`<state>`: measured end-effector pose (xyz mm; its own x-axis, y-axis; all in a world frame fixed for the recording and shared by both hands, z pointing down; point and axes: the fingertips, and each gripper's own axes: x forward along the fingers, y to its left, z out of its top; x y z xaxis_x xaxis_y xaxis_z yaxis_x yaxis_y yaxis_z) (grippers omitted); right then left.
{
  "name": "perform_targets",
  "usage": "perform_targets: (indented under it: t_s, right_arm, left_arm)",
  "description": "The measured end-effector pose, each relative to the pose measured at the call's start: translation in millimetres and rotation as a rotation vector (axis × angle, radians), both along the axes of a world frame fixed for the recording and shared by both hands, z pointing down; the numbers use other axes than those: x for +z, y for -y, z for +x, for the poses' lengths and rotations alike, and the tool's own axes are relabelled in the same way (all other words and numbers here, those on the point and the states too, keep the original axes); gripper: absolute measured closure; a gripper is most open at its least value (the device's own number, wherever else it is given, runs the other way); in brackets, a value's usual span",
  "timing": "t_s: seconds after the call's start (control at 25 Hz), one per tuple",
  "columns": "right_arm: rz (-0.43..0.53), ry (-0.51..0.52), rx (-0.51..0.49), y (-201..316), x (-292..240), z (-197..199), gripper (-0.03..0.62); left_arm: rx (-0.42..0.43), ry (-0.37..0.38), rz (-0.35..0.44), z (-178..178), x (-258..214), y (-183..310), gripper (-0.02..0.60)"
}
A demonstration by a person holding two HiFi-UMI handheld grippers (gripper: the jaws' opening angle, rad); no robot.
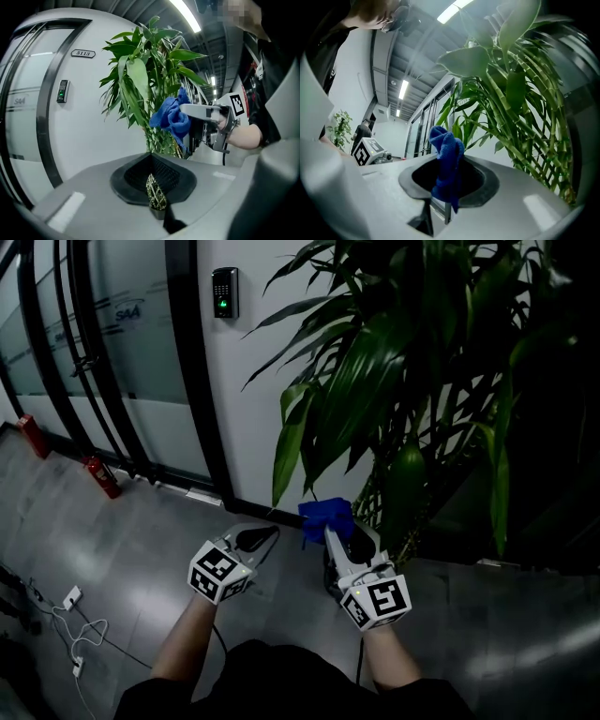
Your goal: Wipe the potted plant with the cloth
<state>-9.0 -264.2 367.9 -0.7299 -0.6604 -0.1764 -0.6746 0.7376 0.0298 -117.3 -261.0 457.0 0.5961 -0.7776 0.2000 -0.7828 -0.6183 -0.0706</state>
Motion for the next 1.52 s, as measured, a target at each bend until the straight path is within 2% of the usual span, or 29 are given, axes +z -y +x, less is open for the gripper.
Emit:
perform_targets:
  t_s: [0.12,0.28,0.44,0.6,0.68,0.84,1.04,1.24,1.52]
  right_arm:
    - [0.002,0.006,0.008,9,1,2,0.490]
    - [0.029,-0.041,0.059,20,3,-7,0.490]
    - [0.066,-0.053,0.178,34,-2,-17,0.490]
    - [0.036,-0.034,0.309,49,-4,-28,0.490]
    - [0.040,-0.029,0.389,47,-8,-31,0.490]
    - [0.051,-0.041,0.597,29,-17,-20,0.490]
    - [0.103,-0.080,0.775,0,-38,-17,0.490]
    - [0.150,-0.022,0.862,-30,-73,-13,0.490]
    - [0.261,-0.020,0.821,-46,-118,-28,0.490]
  left_arm:
    - [0.000,0.010,0.022,-4,1,12,0.574]
    - [0.069,-0.025,0.041,-9,0,33,0.575]
    - [0.158,-0.047,0.054,-26,-4,58,0.574]
    - [0.271,-0.036,0.062,-47,-11,82,0.574]
    - [0.356,-0.029,0.079,-51,-17,92,0.574]
    - [0.579,-0.027,0.134,-23,-29,94,0.574]
    - [0.757,-0.064,0.124,-2,-36,79,0.575]
    - [0.828,-0.094,0.094,13,-46,70,0.574]
    - [0.830,-0.089,0.075,32,-54,71,0.575]
